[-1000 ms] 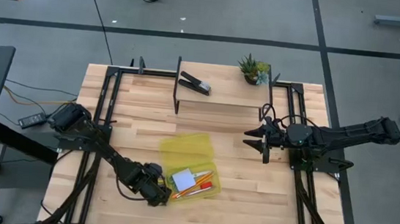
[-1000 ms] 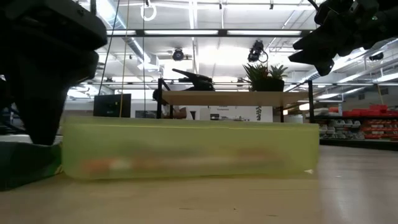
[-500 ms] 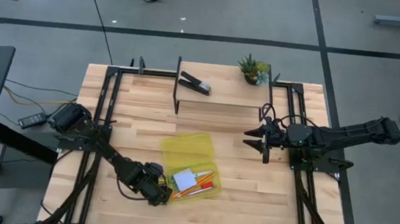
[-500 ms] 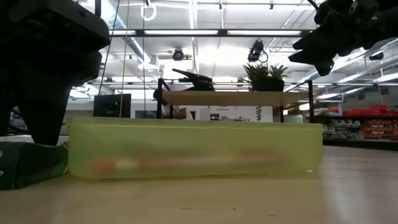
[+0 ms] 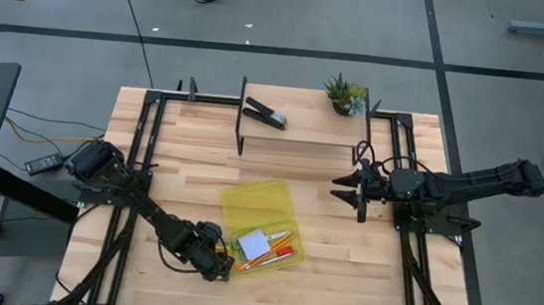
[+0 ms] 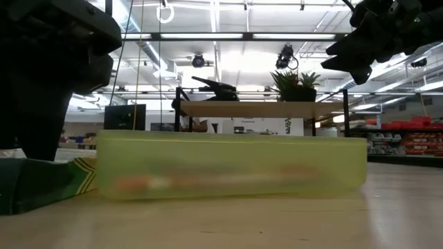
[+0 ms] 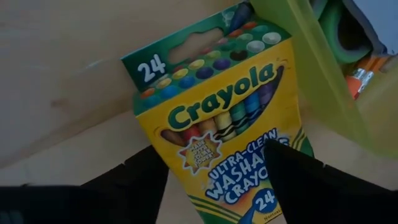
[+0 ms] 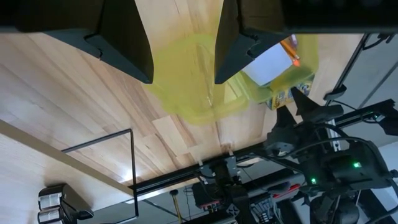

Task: Pack school essentials
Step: Put the crayon box into the yellow supply box

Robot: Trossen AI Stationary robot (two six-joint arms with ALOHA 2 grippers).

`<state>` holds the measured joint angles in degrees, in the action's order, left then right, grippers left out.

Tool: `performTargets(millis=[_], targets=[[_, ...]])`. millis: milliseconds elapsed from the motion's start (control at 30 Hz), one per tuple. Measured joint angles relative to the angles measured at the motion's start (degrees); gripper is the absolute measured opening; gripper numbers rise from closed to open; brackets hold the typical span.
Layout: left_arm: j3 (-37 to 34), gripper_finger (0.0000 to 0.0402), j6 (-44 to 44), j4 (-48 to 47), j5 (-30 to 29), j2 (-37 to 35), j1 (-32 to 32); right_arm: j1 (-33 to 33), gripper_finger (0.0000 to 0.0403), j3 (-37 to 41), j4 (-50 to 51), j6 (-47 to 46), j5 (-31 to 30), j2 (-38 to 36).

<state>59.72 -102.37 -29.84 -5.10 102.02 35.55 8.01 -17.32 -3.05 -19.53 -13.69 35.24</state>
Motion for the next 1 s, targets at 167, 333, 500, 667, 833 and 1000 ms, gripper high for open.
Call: performTargets(millis=[167, 333, 500, 667, 833, 1000], targets=[[0.0, 0.0231, 0.1, 0.1, 0.0, 0.0, 0.7, 0.0, 0.0177, 0.0, 0.0, 0.0, 0.0, 0.0], [0.0, 0.0203, 0.1, 0.2, 0.0, -0.1, 1.4, 0.0, 0.0177, 0.0, 0.0, -0.3, 0.0, 0.0], [0.1, 0.0174, 0.8, 0.2, 0.2, -0.2, 2.0, 0.0, 0.0177, 0.0, 0.0, -0.3, 0.0, 0.0], [0.1, 0.0144, 2.5, 0.0, 0.5, -0.2, 2.1, 0.0, 0.0177, 0.0, 0.0, -0.4, 0.0, 0.0], [0.1, 0.0114, 3.0, 0.0, 1.1, -0.2, 2.1, 0.0, 0.0177, 0.0, 0.0, -0.4, 0.0, 0.0], [0.1, 0.009, 3.3, 0.0, 1.7, -0.2, 2.1, 0.0, 0.0177, 0.0, 0.0, -0.4, 0.0, 0.0]])
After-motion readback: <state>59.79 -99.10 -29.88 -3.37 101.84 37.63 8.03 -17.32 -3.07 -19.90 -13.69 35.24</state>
